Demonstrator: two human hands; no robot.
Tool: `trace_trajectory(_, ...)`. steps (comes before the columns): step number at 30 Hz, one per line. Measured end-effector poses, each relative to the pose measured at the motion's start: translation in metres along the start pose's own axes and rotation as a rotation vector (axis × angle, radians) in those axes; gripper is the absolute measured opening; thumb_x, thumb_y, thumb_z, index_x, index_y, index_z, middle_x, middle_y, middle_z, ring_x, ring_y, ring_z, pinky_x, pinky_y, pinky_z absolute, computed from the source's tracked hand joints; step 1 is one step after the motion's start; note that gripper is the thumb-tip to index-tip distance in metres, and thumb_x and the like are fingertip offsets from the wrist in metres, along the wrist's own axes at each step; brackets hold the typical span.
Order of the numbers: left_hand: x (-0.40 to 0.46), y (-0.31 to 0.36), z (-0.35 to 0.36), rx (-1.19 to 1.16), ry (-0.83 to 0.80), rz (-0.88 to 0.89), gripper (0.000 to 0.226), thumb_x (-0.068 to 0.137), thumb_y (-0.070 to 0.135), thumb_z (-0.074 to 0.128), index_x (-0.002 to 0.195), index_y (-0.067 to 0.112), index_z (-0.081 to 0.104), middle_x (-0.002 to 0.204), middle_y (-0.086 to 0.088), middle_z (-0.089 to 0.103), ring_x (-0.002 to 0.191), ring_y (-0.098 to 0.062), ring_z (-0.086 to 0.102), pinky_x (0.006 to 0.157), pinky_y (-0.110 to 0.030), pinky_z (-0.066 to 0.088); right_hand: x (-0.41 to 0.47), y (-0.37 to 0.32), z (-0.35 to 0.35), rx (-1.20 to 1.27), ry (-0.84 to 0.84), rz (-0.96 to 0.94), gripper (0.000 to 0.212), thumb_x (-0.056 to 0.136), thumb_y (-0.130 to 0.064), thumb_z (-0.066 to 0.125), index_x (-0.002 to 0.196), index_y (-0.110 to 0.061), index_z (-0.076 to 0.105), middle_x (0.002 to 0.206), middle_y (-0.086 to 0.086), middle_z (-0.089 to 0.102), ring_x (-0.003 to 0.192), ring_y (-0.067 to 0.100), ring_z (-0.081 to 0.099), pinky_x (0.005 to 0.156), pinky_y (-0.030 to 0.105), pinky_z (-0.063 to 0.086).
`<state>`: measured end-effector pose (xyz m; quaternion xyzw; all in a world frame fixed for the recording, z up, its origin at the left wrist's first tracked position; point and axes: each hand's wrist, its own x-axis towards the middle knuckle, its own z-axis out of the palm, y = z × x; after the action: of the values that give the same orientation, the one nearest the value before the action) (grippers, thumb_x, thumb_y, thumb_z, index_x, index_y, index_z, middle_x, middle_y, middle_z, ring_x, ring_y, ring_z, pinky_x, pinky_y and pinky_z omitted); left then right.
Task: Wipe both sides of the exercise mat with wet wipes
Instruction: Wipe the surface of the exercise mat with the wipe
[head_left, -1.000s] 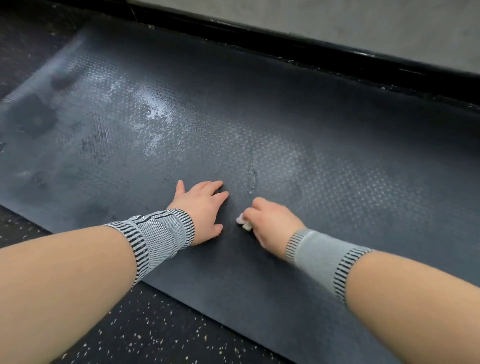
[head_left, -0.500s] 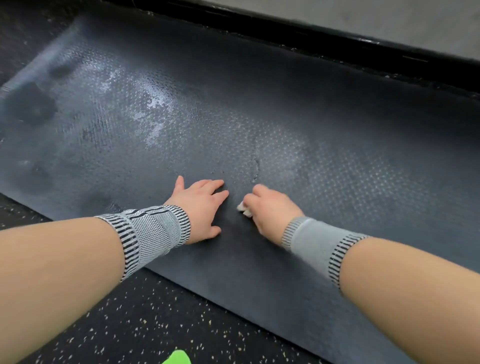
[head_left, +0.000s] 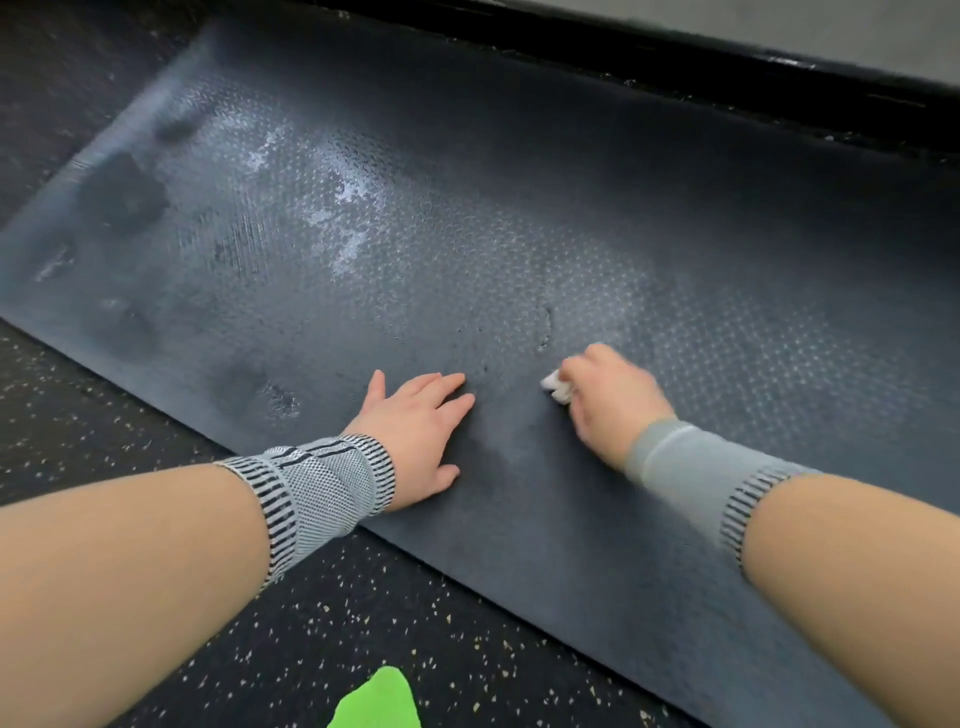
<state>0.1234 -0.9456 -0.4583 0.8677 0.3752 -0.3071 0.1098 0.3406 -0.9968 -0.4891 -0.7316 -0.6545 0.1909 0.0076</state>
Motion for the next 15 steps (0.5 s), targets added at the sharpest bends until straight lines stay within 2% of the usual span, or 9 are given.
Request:
trace_trajectory(2,-0.003,-0.003,0.002,0.011,-0.012,0.0,0.081,0.093,0.052,0.052,0.156,0.027,0.009,0.164,0.005,-0.003,0.15,-0.017,0.001,0.116,-0.062,0.005,0.001,0.005,0.0,0.057,0.092,0.198,0.022,0.091,-0.016,0.047,0.113,-0.017,0.054,0.113,0.005,0.048,0.099,0.03,0.057,0.077,0.031,0.041)
trace_trajectory(4,-0.003,-0.003,0.002,0.003,-0.015,-0.008,0.08,0.093,0.052,0.052,0.156,0.027,0.009,0.164,0.006,-0.003,0.151,-0.017,0.0,0.116,-0.063,0.004,-0.007,-0.023,0.011,0.086,0.072,0.193,0.019,0.091,-0.015,0.047,0.109,-0.018,0.053,0.111,0.004,0.048,0.096,0.029,0.058,0.073,0.029,0.039)
trace_trajectory(7,-0.005,0.0,0.002,-0.03,0.003,-0.017,0.08,0.093,0.05,0.053,0.156,0.027,0.011,0.164,0.005,-0.002,0.15,-0.017,0.0,0.116,-0.062,0.005,-0.034,-0.071,0.027,0.109,-0.037,-0.123,0.023,0.091,-0.015,0.048,0.114,-0.019,0.051,0.112,0.004,0.046,0.097,0.029,0.056,0.078,0.033,0.042)
trace_trajectory(9,-0.008,0.0,0.004,-0.041,0.007,-0.019,0.079,0.092,0.05,0.054,0.156,0.027,0.012,0.164,0.005,-0.001,0.15,-0.017,0.001,0.116,-0.063,0.005,-0.039,-0.069,0.023,0.079,-0.119,-0.3,0.028,0.091,-0.015,0.049,0.119,-0.019,0.052,0.114,0.006,0.046,0.099,0.029,0.055,0.08,0.035,0.042)
trace_trajectory(10,-0.01,0.0,0.005,-0.037,0.003,-0.018,0.079,0.092,0.05,0.054,0.156,0.027,0.012,0.164,0.005,-0.001,0.15,-0.017,0.001,0.116,-0.063,0.005,-0.034,-0.056,0.018,0.03,-0.135,-0.323,0.029,0.091,-0.015,0.049,0.119,-0.019,0.052,0.115,0.006,0.046,0.1,0.029,0.055,0.082,0.035,0.042)
trace_trajectory(12,-0.017,-0.002,0.009,-0.027,-0.014,-0.016,0.079,0.093,0.049,0.053,0.156,0.027,0.012,0.164,0.005,-0.002,0.15,-0.017,0.001,0.117,-0.063,0.005,-0.017,-0.026,0.011,-0.049,-0.091,-0.198,0.027,0.091,-0.016,0.048,0.117,-0.018,0.053,0.115,0.005,0.046,0.102,0.03,0.056,0.084,0.035,0.043)
trace_trajectory(15,-0.025,-0.003,0.014,-0.018,-0.036,-0.017,0.08,0.094,0.05,0.052,0.156,0.027,0.009,0.163,0.006,-0.003,0.15,-0.016,0.0,0.117,-0.062,0.004,-0.005,-0.006,0.004,0.053,0.081,0.177,0.023,0.091,-0.017,0.047,0.113,-0.017,0.054,0.113,0.005,0.048,0.1,0.03,0.057,0.082,0.034,0.044)
